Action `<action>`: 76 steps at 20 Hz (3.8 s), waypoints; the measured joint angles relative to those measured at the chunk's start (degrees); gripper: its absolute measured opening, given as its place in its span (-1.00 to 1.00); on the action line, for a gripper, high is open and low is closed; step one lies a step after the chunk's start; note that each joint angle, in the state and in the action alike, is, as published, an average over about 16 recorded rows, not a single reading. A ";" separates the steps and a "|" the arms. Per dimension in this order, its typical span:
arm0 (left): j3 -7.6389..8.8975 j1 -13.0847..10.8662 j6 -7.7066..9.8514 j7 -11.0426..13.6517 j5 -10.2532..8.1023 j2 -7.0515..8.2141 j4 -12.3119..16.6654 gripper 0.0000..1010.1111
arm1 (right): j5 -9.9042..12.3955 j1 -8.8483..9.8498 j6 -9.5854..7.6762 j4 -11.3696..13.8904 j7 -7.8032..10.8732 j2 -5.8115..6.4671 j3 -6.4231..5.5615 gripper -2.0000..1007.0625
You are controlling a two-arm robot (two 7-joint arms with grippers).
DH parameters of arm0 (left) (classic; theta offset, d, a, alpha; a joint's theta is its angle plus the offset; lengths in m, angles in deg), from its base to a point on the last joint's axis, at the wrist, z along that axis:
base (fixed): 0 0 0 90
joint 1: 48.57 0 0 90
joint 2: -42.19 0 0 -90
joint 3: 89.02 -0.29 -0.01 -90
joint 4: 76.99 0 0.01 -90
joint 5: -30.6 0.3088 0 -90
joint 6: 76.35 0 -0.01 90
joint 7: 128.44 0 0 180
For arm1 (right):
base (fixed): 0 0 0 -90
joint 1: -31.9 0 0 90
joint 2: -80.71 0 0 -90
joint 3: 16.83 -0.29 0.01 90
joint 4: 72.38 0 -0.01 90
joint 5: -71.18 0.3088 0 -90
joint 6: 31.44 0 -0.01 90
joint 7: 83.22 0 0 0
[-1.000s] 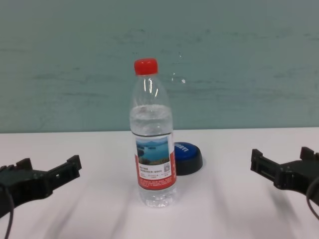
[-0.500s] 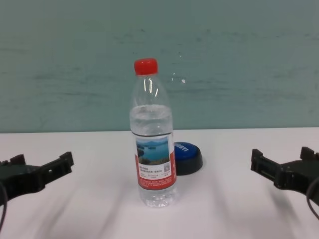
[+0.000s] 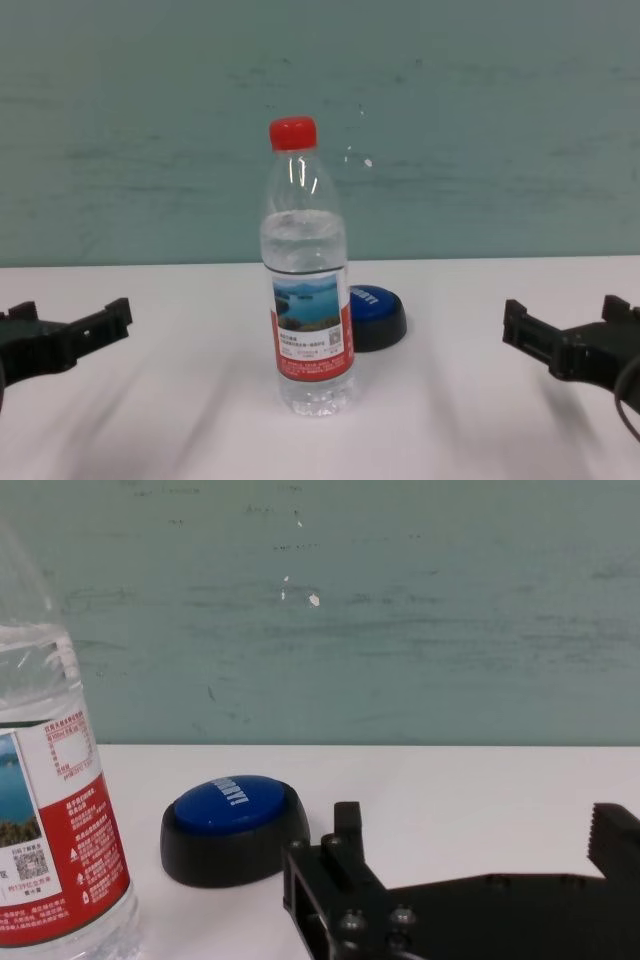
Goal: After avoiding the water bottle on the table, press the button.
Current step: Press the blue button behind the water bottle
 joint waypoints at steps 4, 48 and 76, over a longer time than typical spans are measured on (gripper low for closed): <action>-0.03 1.86 0.33 0.23 0.19 0.18 -1.68 0.99 | 0.00 0.00 0.00 0.00 0.00 0.00 0.00 0.99; -8.81 23.27 0.95 4.06 6.56 -0.18 -21.13 0.99 | 0.00 0.00 0.00 0.00 0.00 0.00 0.00 0.99; -12.92 28.13 -1.53 5.82 6.87 -1.04 -26.10 0.99 | 0.00 0.00 0.00 0.00 0.00 0.00 0.00 0.99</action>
